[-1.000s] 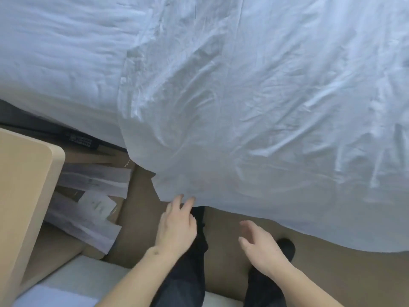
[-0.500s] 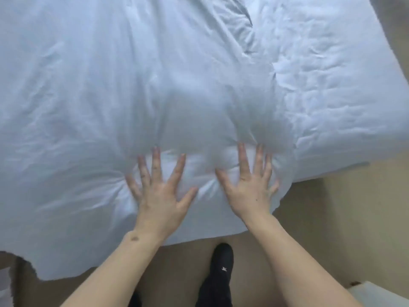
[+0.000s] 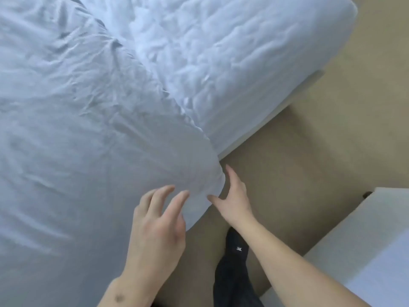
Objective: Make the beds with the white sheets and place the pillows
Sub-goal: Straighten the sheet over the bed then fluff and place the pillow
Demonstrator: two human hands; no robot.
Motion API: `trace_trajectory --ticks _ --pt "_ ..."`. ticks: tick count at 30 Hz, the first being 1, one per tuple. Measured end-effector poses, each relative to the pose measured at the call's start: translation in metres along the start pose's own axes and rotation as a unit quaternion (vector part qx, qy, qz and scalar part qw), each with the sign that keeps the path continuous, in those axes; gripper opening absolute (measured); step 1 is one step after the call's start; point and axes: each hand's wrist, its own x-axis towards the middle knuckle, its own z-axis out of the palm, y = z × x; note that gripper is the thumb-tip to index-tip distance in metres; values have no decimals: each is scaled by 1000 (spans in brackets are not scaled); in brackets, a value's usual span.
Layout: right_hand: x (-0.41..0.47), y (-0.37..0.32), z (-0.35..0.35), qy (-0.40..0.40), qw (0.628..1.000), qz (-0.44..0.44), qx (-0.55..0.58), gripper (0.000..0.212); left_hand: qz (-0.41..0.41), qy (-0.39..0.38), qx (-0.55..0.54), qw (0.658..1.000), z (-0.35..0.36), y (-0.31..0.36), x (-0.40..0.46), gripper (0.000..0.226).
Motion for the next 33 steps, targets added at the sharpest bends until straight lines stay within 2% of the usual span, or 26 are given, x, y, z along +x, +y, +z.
trace_trajectory --ticks 2,4,5,7,8,9,10,11,12,13,15,18,20,22,24,26,28,31,33 --pt "50 5 -10 -46 995 -27 -79 105 108 -6 53 993 -1 4 58 55" --pt "92 21 -10 -116 978 -34 -167 119 174 -68 119 975 11 9 99 68" --pt "111 36 -7 -161 971 -31 -175 120 200 -108 161 960 21 13 115 79" --pt "134 63 -6 -246 965 -6 -89 118 244 -173 239 924 46 21 135 96" --pt "140 76 -7 -261 965 34 -1 110 257 -191 271 908 59 26 141 99" --pt "142 88 -8 -261 954 88 114 93 262 -196 296 897 71 33 146 97" --pt "142 99 -8 -258 924 149 238 67 268 -187 312 892 81 39 152 93" --pt "142 110 -5 -255 879 203 349 41 274 -177 317 891 89 45 158 87" --pt "142 121 0 -252 834 235 431 26 277 -181 314 890 98 50 163 82" --pt "141 131 7 -252 803 244 482 24 273 -198 314 888 106 52 165 81" --pt "137 142 19 -236 769 244 542 37 242 -260 341 871 121 49 168 90" --pt "134 153 30 -162 740 248 604 21 202 -339 398 828 140 49 167 94" --pt "129 161 33 -136 728 261 619 37 175 -373 401 818 148 57 170 90" --pt "122 170 36 -137 739 265 604 50 122 -413 386 816 154 63 176 86" --pt "115 177 36 -117 764 271 574 42 91 -433 372 816 158 69 176 85" --pt "108 184 36 -65 784 281 550 31 89 -442 362 815 159 76 172 85" --pt "103 190 37 -11 782 305 542 23 101 -447 361 812 159 78 165 85" --pt "99 189 42 19 726 379 574 18 105 -464 381 793 158 71 166 82" --pt "99 180 48 9 659 426 620 20 116 -496 403 760 159 69 169 80"
